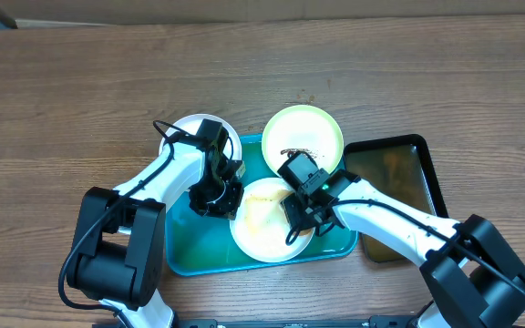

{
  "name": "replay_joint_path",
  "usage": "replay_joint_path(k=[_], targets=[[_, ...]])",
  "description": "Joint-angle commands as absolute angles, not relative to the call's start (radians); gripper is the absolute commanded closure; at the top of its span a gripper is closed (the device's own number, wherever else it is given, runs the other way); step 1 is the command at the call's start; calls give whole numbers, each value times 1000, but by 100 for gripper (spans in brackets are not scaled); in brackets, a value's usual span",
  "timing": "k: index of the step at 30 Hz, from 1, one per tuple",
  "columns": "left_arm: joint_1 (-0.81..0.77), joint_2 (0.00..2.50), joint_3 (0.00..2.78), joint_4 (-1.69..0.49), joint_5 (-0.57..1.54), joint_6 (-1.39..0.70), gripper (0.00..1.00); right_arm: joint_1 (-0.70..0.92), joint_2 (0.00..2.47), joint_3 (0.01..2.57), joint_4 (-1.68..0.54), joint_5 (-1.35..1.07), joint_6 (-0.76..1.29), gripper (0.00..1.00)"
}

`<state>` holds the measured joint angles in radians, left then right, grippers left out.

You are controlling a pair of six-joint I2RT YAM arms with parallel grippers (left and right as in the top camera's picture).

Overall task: Clean dirty plates on tray and stack at the side
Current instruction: 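Scrub the bottom white plate with the sponge while left gripper holds it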

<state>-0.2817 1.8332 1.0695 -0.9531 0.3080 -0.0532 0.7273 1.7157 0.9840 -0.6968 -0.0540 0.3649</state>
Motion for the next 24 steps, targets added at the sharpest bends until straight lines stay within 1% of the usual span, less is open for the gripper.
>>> replay_joint_path(k=[1, 4, 7, 16, 19, 22, 24], targets=[[-281, 1845, 1074, -957, 301, -61, 96, 713, 1713, 976, -712, -123, 316, 96], [-281, 1845, 1074, -957, 305, -61, 96, 713, 1713, 975, -721, -210, 279, 96], [-281, 1845, 1074, -955, 305, -61, 96, 713, 1713, 975, -693, -215, 281, 96], [-281, 1845, 1074, -953, 305, -61, 96, 713, 1713, 976, -398, -189, 320, 96], [-281, 1845, 1074, -953, 305, -61, 96, 712, 1713, 978, -419, -157, 313, 96], [-281, 1845, 1074, -953, 305, -61, 96, 712, 1713, 978, -508, -115, 283, 96], [-281, 1845, 1074, -952, 305, -61, 96, 712, 1713, 977, -579, -30, 283, 96]])
